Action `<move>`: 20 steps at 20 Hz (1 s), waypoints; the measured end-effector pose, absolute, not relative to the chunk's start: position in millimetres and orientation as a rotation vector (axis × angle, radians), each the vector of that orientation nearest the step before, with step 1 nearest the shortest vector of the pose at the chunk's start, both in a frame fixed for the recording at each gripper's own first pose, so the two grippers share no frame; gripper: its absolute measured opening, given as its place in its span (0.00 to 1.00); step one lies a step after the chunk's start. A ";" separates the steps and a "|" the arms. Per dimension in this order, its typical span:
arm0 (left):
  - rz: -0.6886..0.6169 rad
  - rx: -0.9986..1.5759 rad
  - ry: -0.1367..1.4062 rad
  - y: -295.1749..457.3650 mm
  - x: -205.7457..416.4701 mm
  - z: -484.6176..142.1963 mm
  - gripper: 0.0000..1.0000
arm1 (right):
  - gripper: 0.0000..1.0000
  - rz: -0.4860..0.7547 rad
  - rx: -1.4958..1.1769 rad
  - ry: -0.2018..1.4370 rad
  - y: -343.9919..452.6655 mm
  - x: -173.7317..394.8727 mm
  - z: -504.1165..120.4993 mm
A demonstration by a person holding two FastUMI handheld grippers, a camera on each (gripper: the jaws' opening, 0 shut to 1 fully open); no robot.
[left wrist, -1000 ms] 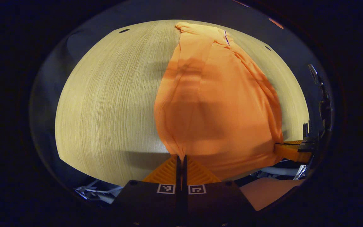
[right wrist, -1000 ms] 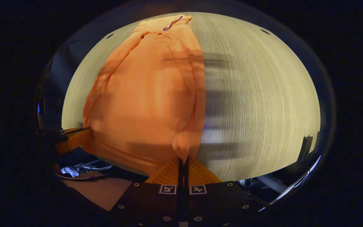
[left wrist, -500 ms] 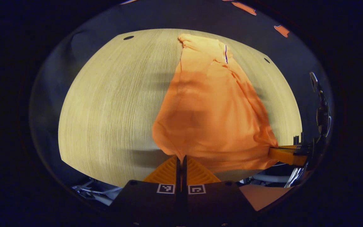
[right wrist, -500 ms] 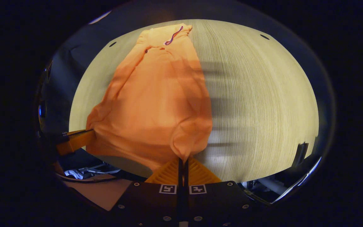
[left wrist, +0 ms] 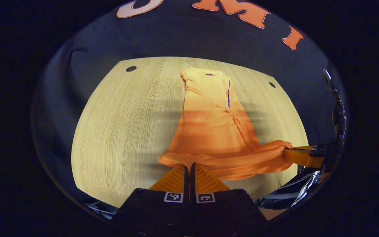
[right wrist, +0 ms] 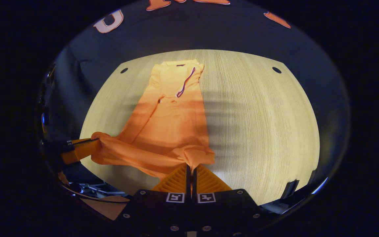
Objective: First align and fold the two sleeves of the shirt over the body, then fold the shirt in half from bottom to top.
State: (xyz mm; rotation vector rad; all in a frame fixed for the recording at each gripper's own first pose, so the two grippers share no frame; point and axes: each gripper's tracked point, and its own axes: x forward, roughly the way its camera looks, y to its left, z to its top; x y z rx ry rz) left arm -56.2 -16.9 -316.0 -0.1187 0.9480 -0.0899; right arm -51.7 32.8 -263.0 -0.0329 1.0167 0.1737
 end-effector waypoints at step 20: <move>-0.114 -0.120 0.735 -0.5 171.0 -238.7 0.01 | 0.00 0.108 -0.004 0.757 39.3 155.4 -173.1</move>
